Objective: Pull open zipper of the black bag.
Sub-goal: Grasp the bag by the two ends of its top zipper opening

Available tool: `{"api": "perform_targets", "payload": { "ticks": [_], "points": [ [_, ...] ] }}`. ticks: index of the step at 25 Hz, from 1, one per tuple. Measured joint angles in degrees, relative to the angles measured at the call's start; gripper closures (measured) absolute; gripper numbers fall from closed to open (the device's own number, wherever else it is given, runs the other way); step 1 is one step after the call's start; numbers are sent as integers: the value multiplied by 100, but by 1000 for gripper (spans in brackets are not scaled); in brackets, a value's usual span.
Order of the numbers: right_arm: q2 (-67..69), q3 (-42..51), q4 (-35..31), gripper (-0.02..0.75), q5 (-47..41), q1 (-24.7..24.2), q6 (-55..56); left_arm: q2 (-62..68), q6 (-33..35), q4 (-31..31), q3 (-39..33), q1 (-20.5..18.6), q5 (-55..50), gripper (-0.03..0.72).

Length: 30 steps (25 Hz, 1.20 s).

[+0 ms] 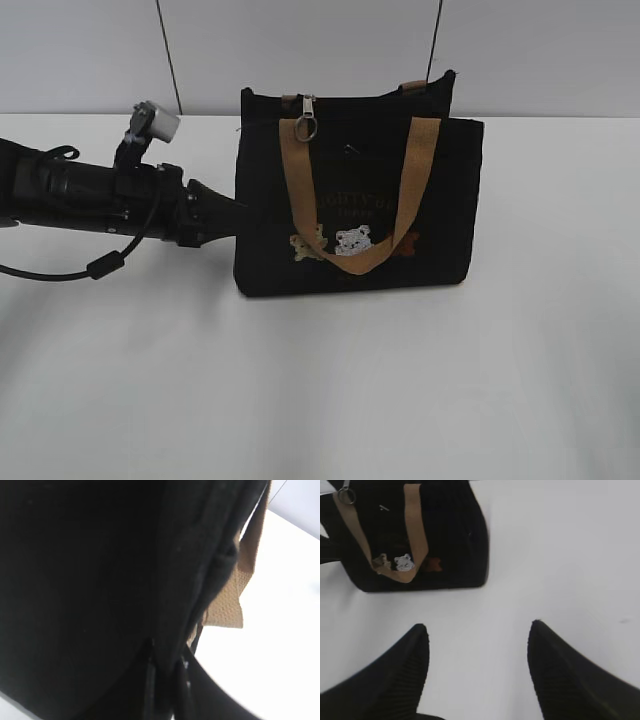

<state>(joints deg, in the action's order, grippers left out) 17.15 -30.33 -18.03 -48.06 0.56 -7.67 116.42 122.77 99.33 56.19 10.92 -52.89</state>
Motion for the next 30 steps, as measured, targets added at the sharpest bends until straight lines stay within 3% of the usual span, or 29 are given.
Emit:
{"api": "perform_targets", "payload": {
  "ticks": [9, 14, 20, 30],
  "points": [
    [2776, -541, -2642, 267, 439, 0, -3719, 0, 0, 0, 0, 0, 0, 655],
    [4096, -1000, -3981, 267, 468, 450, -5609, 0, 0, 0, 0, 0, 0, 655],
    [5637, -1738, -4561, 267, 567, 1276, -6834, 0, 0, 0, 0, 4, 12, 655],
    [7701, -3023, -4915, 267, 1190, 2018, -7781, 0, 0, 0, 0, 4, 16, 655]
  ]
}}
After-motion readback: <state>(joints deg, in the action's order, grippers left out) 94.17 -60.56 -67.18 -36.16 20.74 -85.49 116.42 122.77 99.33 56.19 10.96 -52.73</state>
